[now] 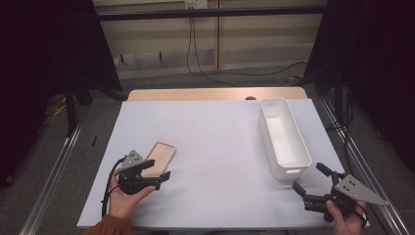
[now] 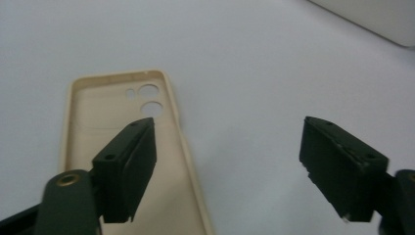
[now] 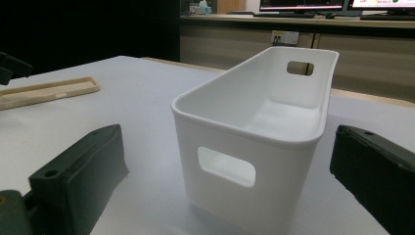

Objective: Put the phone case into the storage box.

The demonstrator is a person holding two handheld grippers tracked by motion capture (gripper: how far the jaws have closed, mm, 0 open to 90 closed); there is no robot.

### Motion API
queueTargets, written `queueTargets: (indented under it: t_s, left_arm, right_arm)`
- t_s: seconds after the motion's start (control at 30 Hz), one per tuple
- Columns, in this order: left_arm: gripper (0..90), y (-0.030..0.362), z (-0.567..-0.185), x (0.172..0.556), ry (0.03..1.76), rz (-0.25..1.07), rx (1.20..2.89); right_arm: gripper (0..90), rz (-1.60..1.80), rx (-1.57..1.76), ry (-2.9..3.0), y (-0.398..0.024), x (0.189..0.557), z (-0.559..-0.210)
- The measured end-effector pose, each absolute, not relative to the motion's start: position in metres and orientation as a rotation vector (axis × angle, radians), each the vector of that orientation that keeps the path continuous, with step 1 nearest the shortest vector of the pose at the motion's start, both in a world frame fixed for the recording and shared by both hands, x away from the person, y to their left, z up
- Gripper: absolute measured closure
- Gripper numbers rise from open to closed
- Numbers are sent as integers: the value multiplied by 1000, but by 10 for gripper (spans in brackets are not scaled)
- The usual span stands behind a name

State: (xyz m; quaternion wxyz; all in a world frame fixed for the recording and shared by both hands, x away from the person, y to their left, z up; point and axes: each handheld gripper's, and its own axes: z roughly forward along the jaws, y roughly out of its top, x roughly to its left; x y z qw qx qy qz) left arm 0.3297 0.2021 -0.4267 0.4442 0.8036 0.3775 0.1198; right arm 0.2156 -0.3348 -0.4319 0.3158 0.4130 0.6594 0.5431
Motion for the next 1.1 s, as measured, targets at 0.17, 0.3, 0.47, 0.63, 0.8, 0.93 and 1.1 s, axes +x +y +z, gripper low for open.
queueTargets:
  t_s: [0.17, 0.3, 0.47, 0.63, 0.8, 0.93, 1.1]
  left_arm:
    - [137, 202, -428, 331, 906, 307, 1996]
    - [101, 203, -423, 331, 894, 300, 1967]
    - [81, 210, -417, 333, 878, 356, 1919]
    - [67, 221, -414, 336, 916, 346, 1898]
    - [58, 230, -413, 343, 956, 328, 1924]
    - [58, 237, -413, 348, 984, 319, 1929]
    - [71, 243, -411, 358, 1018, 313, 1931]
  right_arm:
    - [0, 1429, 1087, 1738, -335, 216, -432]
    - [0, 1431, 1086, 1736, -335, 216, -432]
    - [0, 1432, 1086, 1735, -335, 215, -432]
    - [0, 1430, 1086, 1737, -335, 216, -432]
    - [0, 1430, 1085, 1737, -335, 216, -432]
    - [0, 1429, 1086, 1737, -335, 215, -432]
    - [0, 1428, 1085, 1738, -335, 216, -432]
